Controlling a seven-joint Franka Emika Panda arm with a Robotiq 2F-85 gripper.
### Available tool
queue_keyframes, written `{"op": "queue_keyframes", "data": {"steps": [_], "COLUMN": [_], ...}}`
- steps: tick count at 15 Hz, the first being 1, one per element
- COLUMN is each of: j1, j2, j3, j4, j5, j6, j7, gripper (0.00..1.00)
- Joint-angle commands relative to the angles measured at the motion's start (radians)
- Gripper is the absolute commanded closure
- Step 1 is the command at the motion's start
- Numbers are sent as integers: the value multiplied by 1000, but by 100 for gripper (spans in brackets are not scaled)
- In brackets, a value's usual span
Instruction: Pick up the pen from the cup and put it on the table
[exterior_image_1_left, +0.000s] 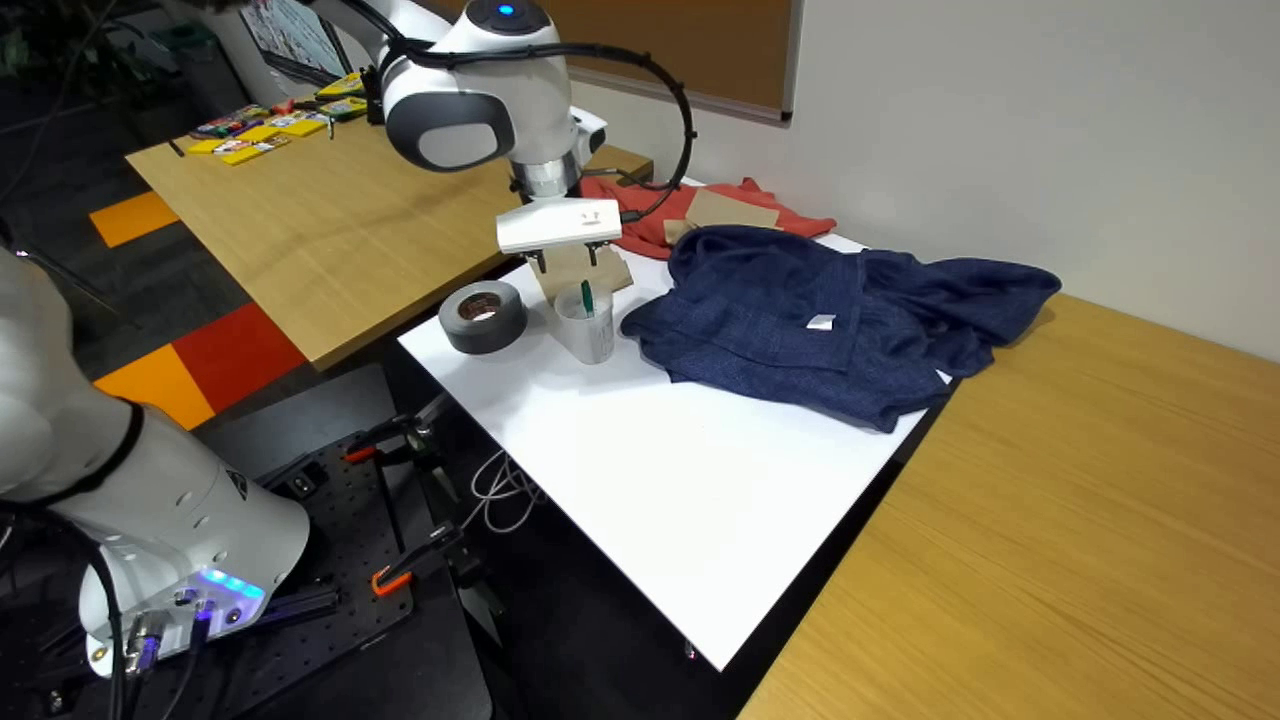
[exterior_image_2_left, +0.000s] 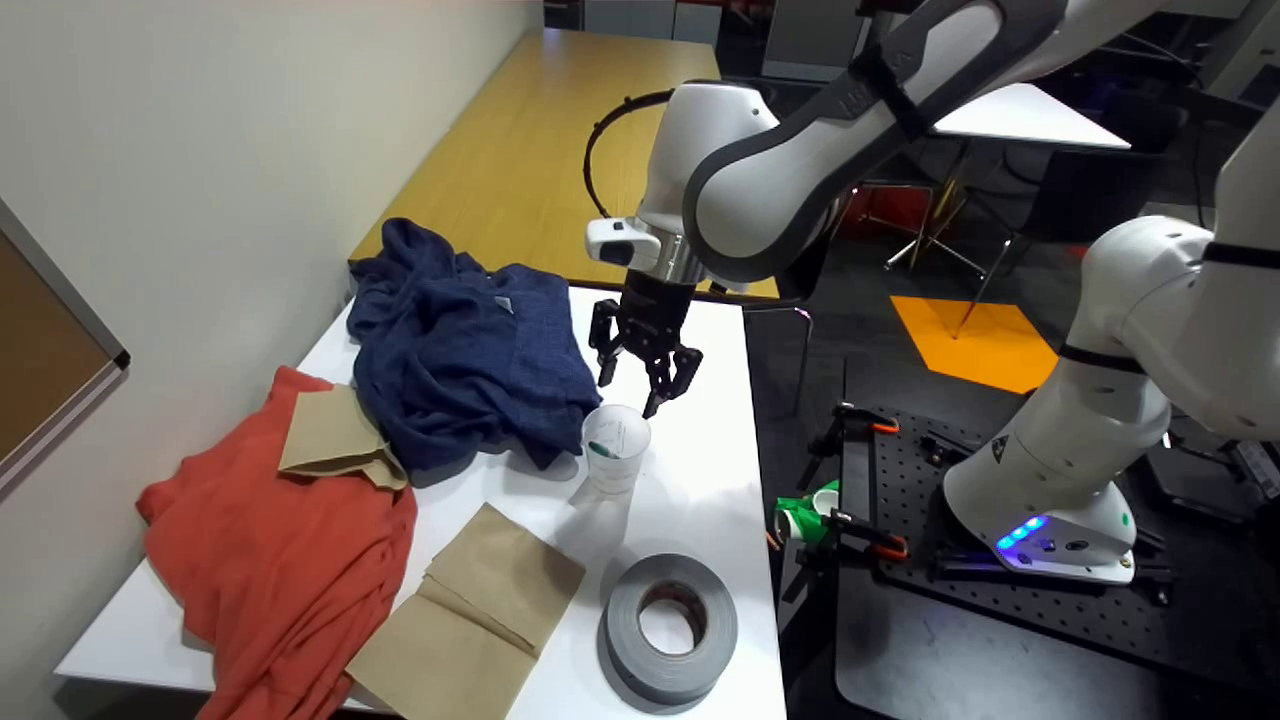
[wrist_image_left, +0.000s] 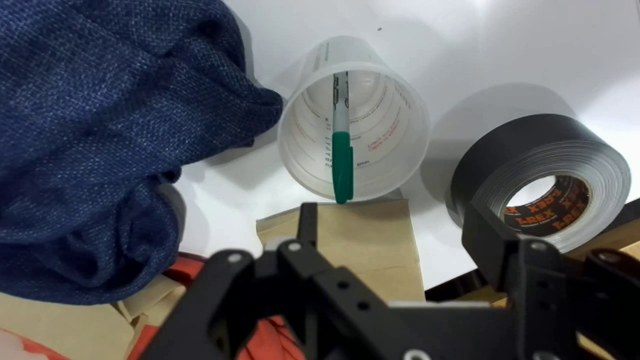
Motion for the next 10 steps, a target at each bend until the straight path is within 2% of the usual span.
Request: {"op": "queue_keyframes", "data": {"steps": [1,7,9,10], "j1": [-54,-112,-128,-135], "j2": [63,123,135,140], "j3": [46,99,114,122], "j4": [49,71,75,76], "j5": [25,24,25,29], "j6": [2,7,7,8], "j7": [-29,-27,-27,-31], "gripper": [29,39,46,53]}}
